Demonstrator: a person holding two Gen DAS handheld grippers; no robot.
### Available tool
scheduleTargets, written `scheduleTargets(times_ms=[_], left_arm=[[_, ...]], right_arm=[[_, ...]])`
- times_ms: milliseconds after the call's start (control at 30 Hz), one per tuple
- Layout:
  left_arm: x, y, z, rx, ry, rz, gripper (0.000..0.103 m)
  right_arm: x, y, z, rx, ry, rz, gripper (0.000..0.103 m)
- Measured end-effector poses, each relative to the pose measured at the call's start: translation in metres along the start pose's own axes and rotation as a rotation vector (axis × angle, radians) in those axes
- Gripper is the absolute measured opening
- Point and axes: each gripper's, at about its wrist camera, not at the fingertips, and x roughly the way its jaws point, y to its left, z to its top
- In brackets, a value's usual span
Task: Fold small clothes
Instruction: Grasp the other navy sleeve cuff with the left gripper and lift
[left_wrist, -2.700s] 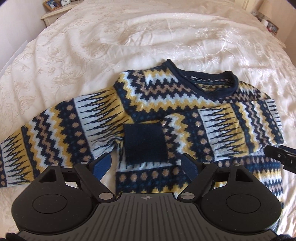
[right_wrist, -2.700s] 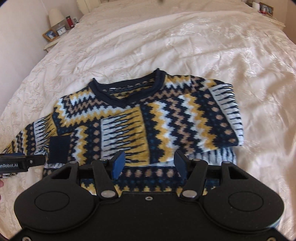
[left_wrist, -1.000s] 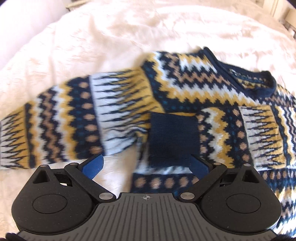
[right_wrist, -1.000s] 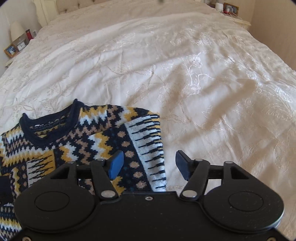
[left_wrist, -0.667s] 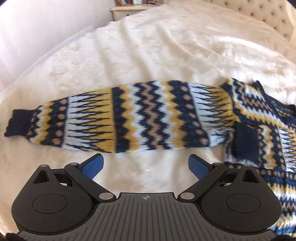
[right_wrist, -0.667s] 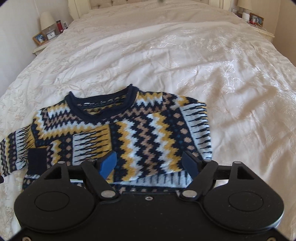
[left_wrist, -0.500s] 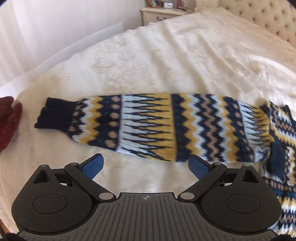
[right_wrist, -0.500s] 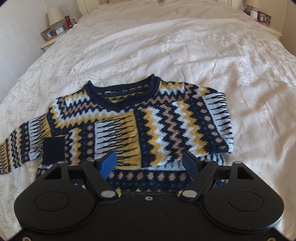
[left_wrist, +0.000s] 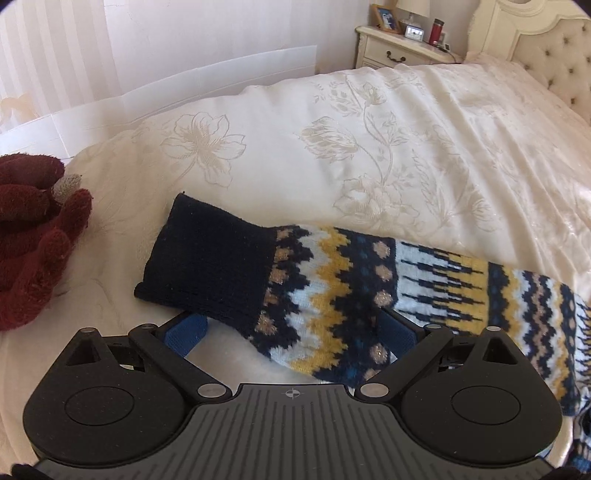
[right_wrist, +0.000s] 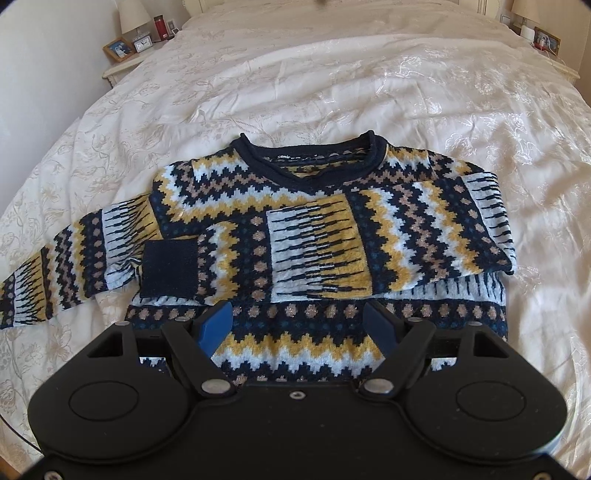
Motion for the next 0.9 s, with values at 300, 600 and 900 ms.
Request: scheduleTargets(times_ms=[300, 600, 900], left_arm=[[-0.008, 0.000, 0.017, -0.014, -0.012, 0.003, 0.009], [-0.102, -0.054, 0.035, 0.073, -0.167, -0.147, 0.008], [-0.178, -0.186, 0.020, 0.269, -0.263, -0.354, 0.008]], right_arm=[[0.003, 0.006, -0.004, 0.013, 0.024, 0.018, 0.080], [0.003, -0.006, -0.005, 0.008, 0.025, 0.070, 0.080], [-0.008, -0.054, -0.008, 0.047, 0.009, 0.098, 0.080]])
